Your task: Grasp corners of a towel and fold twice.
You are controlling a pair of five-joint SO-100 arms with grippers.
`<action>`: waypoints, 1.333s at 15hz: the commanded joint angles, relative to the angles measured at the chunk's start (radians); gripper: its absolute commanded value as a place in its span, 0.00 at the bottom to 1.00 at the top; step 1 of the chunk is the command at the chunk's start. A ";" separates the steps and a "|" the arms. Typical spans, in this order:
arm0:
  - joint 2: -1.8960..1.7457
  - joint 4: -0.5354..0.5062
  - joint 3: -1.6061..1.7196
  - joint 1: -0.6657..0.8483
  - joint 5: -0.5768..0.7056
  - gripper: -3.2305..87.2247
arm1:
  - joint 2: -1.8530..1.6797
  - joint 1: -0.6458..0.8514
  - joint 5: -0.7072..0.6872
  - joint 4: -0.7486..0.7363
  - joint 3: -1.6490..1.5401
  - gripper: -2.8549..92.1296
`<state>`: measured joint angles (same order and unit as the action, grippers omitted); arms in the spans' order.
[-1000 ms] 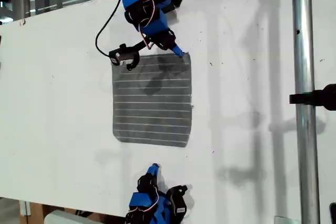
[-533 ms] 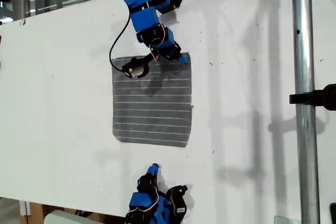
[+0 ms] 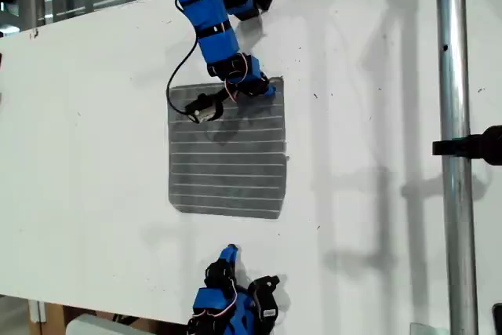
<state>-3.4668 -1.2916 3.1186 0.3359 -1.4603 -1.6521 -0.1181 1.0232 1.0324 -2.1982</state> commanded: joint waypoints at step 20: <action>1.649 0.140 -1.210 -0.373 0.456 0.36 | 0.221 -0.055 -0.044 0.103 0.268 0.03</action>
<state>-1.8546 -1.1551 1.9804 -0.0614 -1.0293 -1.4312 -0.1641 0.9817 1.1413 -1.9589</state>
